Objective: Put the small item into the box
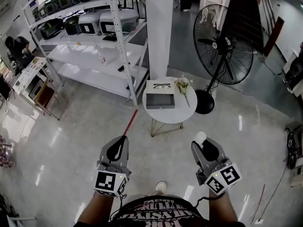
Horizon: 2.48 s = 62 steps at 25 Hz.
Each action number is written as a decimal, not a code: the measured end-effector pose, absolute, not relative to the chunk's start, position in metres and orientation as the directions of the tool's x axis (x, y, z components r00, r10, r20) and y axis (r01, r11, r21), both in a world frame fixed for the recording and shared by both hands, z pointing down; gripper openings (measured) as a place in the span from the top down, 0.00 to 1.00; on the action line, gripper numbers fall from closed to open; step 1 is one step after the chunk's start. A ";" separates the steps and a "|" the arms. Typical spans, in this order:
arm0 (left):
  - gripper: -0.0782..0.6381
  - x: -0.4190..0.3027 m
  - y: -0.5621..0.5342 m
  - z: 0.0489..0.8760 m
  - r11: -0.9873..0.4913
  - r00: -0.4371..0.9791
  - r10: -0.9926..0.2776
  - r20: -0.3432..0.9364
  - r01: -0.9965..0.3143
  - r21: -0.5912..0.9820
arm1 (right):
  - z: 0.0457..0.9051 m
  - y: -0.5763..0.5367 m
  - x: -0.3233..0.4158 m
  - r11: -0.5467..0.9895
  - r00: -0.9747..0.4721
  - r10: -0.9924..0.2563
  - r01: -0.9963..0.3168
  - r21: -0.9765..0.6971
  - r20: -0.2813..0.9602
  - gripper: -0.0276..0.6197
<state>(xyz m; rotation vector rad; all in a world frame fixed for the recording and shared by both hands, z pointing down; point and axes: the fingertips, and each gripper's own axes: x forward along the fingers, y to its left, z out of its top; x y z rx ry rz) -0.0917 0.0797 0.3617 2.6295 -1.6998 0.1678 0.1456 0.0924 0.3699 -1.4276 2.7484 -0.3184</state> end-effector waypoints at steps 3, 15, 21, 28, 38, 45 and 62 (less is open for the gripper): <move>0.89 -0.090 0.076 0.357 -0.391 0.384 -0.918 0.099 -0.918 -0.064 | 0.369 0.081 0.150 0.573 -0.593 -0.803 -0.797 -0.193 0.063 0.72; 0.89 -0.094 0.086 0.350 -0.367 0.359 -0.928 0.095 -0.926 -0.085 | 0.362 0.083 0.156 0.588 -0.602 -0.797 -0.790 -0.174 0.041 0.72; 0.89 -0.095 0.089 0.355 -0.384 0.377 -0.921 0.095 -0.921 -0.070 | 0.372 0.093 0.155 0.566 -0.584 -0.810 -0.803 -0.189 0.057 0.72; 0.89 -0.094 0.080 0.359 -0.412 0.407 -0.910 0.078 -0.909 -0.058 | 0.372 0.089 0.150 0.553 -0.572 -0.818 -0.812 -0.187 0.064 0.72; 0.89 -0.100 0.042 0.363 -0.440 0.436 -0.897 0.074 -0.897 -0.049 | 0.356 0.057 0.147 0.533 -0.545 -0.837 -0.831 -0.158 0.042 0.72; 0.89 -0.089 0.006 0.360 -0.480 0.475 -0.876 0.079 -0.876 -0.052 | 0.355 0.029 0.148 0.515 -0.528 -0.848 -0.841 -0.168 0.048 0.72; 0.89 -0.079 -0.087 0.389 -0.509 0.502 -0.855 0.127 -0.860 -0.028 | 0.385 -0.052 0.151 0.484 -0.512 -0.853 -0.849 -0.212 0.104 0.72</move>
